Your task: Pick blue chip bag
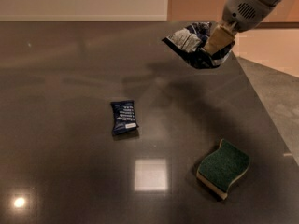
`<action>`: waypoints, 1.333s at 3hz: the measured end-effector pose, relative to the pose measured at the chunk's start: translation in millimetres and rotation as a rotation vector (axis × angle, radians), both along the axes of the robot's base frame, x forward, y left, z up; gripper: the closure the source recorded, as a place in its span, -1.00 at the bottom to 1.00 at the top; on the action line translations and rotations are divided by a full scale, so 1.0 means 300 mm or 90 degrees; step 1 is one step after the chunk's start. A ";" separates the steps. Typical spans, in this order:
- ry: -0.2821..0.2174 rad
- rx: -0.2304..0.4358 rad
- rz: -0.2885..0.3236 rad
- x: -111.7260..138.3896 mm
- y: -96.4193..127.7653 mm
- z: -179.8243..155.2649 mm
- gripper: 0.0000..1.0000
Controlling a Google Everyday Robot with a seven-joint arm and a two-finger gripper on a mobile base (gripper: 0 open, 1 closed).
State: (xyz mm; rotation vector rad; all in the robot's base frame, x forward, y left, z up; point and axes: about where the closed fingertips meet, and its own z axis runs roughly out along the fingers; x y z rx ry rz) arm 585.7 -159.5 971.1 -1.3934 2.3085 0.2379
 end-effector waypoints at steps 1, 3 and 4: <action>-0.028 0.009 0.021 -0.027 0.019 0.084 1.00; -0.078 0.016 0.055 -0.067 0.057 0.203 1.00; -0.079 0.016 0.056 -0.067 0.059 0.204 1.00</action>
Offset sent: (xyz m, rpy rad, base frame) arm -0.0282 0.0144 0.0722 0.0180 -0.1145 0.0974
